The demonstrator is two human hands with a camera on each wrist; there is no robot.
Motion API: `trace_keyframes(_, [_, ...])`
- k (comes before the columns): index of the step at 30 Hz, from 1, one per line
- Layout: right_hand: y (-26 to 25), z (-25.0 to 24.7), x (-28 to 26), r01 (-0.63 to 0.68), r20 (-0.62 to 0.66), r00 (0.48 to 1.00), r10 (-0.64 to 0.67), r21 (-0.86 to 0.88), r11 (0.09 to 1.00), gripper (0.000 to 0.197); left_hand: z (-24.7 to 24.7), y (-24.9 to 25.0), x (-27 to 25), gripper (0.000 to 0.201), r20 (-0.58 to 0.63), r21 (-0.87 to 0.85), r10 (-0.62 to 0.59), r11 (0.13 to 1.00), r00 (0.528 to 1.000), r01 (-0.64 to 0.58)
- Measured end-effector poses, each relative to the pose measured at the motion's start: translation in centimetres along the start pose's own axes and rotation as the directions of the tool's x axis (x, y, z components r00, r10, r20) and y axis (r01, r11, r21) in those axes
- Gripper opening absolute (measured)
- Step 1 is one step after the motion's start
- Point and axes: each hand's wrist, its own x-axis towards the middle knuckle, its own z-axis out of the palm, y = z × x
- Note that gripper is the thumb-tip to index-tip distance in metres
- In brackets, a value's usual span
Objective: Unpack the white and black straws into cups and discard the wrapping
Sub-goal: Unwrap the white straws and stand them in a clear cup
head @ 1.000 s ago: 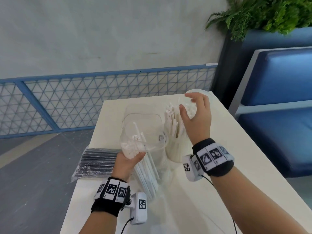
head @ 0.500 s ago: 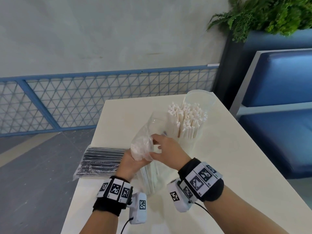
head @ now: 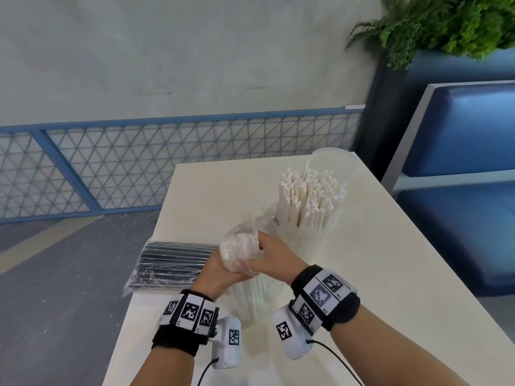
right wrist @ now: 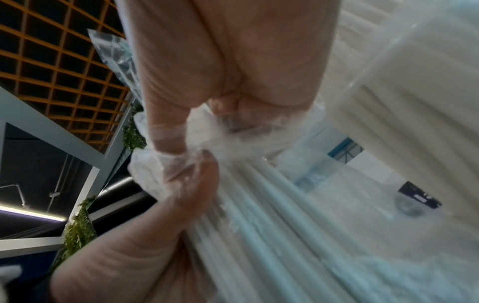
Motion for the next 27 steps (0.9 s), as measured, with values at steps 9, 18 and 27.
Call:
trace_keyframes(9, [0.1,-0.1,-0.2,0.041,-0.192,0.981,-0.005,0.186,0.982,0.028,-0.1,-0.7,0.6,0.043,-0.066,-0.001,-0.009,1.0,0.998,0.009])
trace_keyframes(18, [-2.4,-3.7,-0.5,0.172,-0.293,0.955,-0.051,0.404,0.898,0.023,0.2,0.1,0.6,0.029,-0.076,-0.04,-0.055,0.998,0.996,0.052])
trace_keyframes(27, [-1.4,-2.6,-1.2,0.153,-0.264,0.96,-0.096,0.204,0.967,0.007,1.0,-0.2,1.3,0.027,-0.134,-0.023,-0.095,0.995,0.986,0.093])
